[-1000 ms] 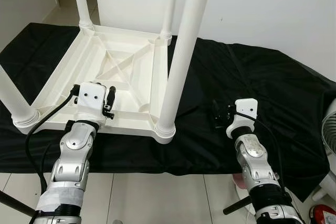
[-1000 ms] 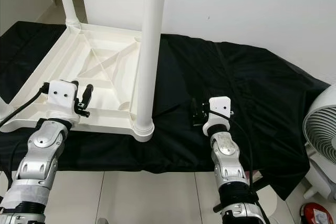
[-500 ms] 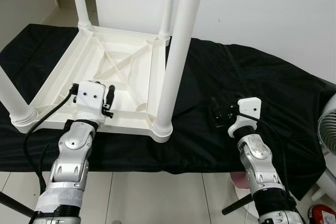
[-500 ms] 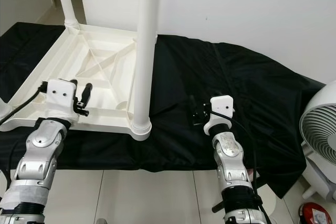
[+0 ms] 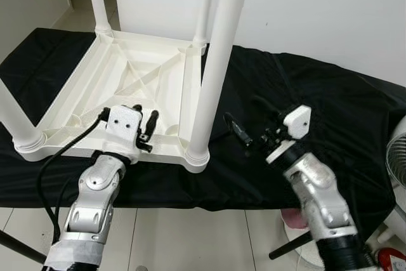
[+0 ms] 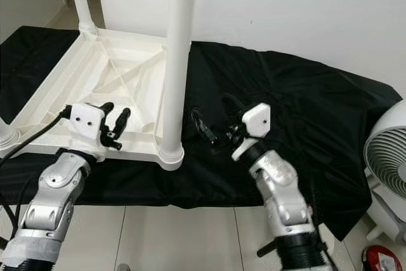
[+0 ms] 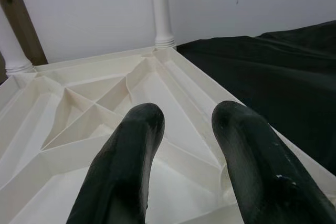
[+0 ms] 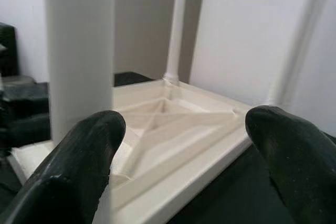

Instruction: Building children table

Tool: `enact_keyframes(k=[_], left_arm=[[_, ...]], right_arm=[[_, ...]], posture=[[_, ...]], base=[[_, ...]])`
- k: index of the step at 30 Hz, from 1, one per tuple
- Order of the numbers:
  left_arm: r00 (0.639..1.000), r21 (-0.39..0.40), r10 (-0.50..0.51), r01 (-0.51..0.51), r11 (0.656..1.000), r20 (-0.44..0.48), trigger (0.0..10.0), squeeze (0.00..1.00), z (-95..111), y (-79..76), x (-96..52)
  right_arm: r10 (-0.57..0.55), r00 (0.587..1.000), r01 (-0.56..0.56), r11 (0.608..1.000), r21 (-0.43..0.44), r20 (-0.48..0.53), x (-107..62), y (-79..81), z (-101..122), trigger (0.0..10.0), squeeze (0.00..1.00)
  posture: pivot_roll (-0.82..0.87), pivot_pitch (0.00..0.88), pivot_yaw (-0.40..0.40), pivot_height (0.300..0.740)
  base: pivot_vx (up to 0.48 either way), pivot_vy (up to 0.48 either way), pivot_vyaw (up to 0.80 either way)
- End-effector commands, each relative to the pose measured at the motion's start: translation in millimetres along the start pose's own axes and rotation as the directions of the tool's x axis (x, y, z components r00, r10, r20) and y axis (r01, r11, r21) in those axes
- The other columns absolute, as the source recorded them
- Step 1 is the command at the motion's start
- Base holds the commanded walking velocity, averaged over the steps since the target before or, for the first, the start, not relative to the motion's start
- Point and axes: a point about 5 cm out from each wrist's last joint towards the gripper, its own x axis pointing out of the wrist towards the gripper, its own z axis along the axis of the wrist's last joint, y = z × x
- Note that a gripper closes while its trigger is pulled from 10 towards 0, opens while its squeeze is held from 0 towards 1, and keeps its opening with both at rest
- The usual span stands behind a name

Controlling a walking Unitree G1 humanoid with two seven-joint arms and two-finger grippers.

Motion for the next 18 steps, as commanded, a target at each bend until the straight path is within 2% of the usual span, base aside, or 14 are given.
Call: enact_keyframes(k=[1, 3, 8, 9, 14, 15, 17, 18], left_arm=[[0.987, -0.006, -0.158, 0.158, 0.987, -0.010, 10.0, 0.00, -1, -11.0, -2.1], [0.976, -0.005, -0.216, 0.216, 0.976, -0.027, 10.0, 0.00, -4, -17.3, -5.3], [0.951, 0.019, -0.302, 0.304, 0.953, -0.064, 10.0, 0.00, -11, -28.3, -12.3], [0.943, 0.025, -0.325, 0.328, 0.944, -0.075, 10.0, 0.00, -13, -32.4, -14.2], [0.940, 0.026, -0.332, 0.335, 0.942, -0.078, 10.0, 0.00, -13, -33.7, -14.8], [0.942, 0.031, -0.327, 0.330, 0.943, -0.077, 10.0, 0.00, -12, -34.0, -13.4], [0.942, 0.031, -0.327, 0.330, 0.943, -0.077, 10.0, 0.00, -12, -34.0, -13.4], [0.943, 0.034, -0.323, 0.326, 0.945, -0.077, 10.0, 0.00, -11, -33.7, -13.2]], right_arm=[[0.054, 0.999, -0.053, 0.998, 0.012, -0.011, 0.5, 2.0, 2, 10.0, 0.00], [0.133, 0.991, -0.132, 0.991, 0.022, -0.010, 2.0, 2.0, 10, 10.0, 0.00], [0.190, 0.982, -0.190, 0.982, 0.017, 0.002, 5.9, 0.7, 20, 10.0, 0.00], [0.202, 0.979, -0.203, 0.979, 0.019, 0.028, 11.6, 2.0, 26, 10.0, 0.00], [0.208, 0.977, -0.209, 0.978, 0.024, 0.038, 13.9, 2.8, 28, 10.0, 0.00], [0.215, 0.974, -0.218, 0.975, 0.039, 0.068, 24.3, 9.1, 32, 10.0, 0.00], [0.215, 0.974, -0.218, 0.975, 0.039, 0.068, 24.3, 9.1, 32, 10.0, 0.00], [0.220, 0.972, -0.224, 0.973, 0.050, 0.086, 30.1, 13.3, 34, 10.0, 0.00]], posture=[[0.11, 0.062, -0.068, 0.740], [0.11, 0.057, -0.067, 0.740], [0.11, 0.053, -0.069, 0.740], [0.11, 0.054, -0.068, 0.740], [0.11, 0.054, -0.068, 0.740], [0.12, 0.051, -0.075, 0.740], [0.12, 0.051, -0.075, 0.740], [0.12, 0.052, -0.077, 0.740]], base=[[0.000, 0.000, 0.00], [0.000, 0.000, 0.00], [0.000, 0.000, 0.00], [0.000, 0.000, 0.00], [0.000, 0.000, 0.00], [0.000, 0.000, 0.00], [0.000, 0.000, 0.00], [0.000, 0.000, 0.00]])
